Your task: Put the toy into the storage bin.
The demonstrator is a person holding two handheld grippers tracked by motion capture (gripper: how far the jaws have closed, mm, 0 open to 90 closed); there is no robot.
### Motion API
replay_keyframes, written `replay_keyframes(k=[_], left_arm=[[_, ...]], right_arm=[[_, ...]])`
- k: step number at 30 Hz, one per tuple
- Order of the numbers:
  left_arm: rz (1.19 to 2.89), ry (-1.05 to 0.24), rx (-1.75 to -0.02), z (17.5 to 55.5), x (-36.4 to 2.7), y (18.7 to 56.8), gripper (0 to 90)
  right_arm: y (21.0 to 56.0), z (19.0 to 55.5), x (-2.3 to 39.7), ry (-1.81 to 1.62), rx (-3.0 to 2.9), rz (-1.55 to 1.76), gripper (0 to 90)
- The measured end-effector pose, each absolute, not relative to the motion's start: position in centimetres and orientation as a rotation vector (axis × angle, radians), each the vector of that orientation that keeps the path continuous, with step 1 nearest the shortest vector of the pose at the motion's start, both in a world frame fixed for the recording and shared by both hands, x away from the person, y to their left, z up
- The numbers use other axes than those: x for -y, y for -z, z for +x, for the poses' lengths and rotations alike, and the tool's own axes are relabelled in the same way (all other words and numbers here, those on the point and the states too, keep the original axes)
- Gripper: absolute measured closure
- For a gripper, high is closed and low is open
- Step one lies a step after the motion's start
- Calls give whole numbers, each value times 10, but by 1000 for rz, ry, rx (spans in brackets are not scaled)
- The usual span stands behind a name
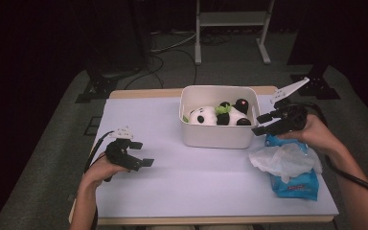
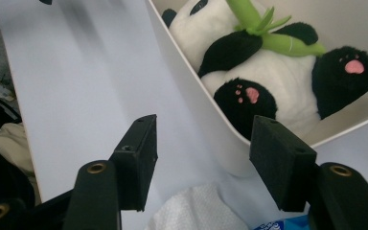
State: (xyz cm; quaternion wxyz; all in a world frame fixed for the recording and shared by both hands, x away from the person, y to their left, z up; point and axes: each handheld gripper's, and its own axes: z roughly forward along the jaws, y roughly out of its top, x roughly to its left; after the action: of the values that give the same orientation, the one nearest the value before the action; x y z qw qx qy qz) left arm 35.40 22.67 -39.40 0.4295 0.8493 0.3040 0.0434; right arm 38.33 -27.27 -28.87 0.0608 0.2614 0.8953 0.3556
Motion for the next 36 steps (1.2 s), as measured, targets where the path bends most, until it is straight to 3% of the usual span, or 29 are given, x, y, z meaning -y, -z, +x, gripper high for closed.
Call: replay_keyframes(k=[36], left_arm=[[2133, -122, -772, 347, -231, 393, 82]], right_arm=[[342, 341, 321, -1120, -2705, 955, 406]])
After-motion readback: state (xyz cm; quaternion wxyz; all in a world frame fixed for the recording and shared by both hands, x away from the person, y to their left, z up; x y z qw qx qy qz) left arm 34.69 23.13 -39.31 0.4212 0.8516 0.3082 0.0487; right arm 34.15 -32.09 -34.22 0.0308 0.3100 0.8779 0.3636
